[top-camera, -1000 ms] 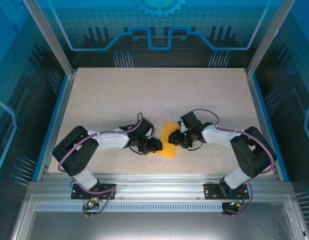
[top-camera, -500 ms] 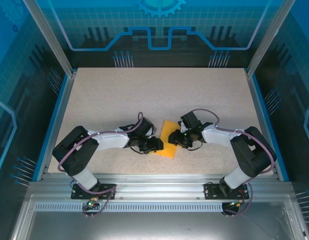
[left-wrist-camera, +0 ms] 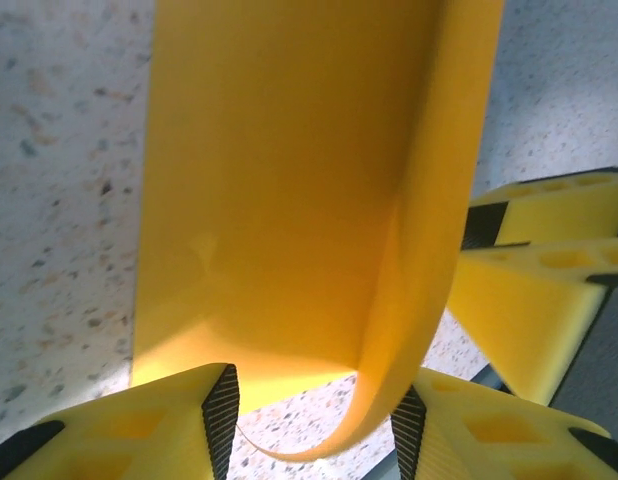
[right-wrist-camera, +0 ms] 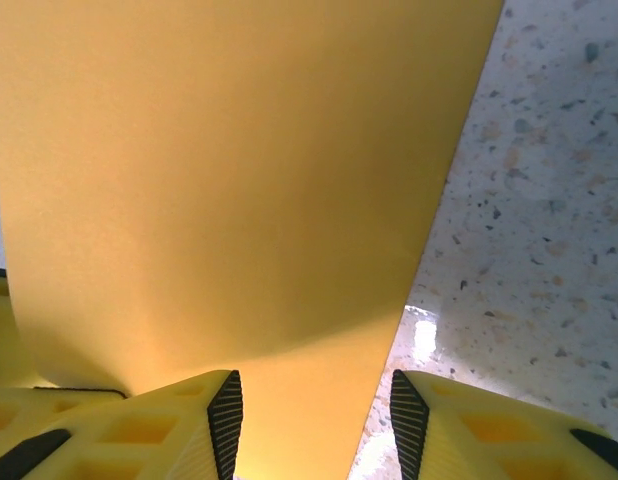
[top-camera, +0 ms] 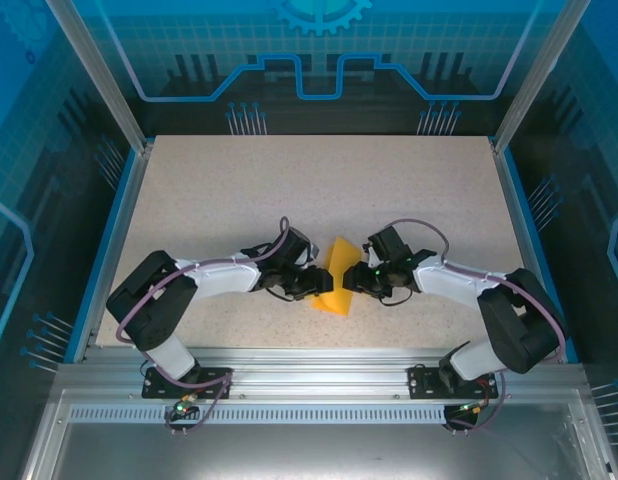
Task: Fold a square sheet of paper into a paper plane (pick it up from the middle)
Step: Fold the triangle a second time at the center of the table.
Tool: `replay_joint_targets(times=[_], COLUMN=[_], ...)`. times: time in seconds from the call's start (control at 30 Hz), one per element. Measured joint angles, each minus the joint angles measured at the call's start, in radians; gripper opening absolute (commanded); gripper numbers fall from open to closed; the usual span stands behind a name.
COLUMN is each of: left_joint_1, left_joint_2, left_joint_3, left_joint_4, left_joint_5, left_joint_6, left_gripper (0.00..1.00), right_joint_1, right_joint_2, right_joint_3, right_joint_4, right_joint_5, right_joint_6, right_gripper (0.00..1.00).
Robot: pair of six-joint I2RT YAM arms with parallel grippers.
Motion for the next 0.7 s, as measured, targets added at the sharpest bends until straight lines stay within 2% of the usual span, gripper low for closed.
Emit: replay_joint_targets(times=[0.43, 0.7], left_joint_1=[0.032, 0.042], left_joint_2=[0.043, 0.063], left_joint_3=[0.050, 0.072], left_joint_4=[0.017, 0.032], left_joint_5=[0.058, 0.108], left_joint_6=[0.026, 0.057], left_gripper=[0.53, 0.49], right_joint_1=[0.000, 0.000], right_joint_2=[-0.105, -0.152], right_joint_3=[-0.045, -0.064], right_joint_4=[-0.026, -0.043], right_joint_5=[0.025, 0.027], right_joint_6=[-0.010, -0.014], right_gripper=[0.50, 0.51])
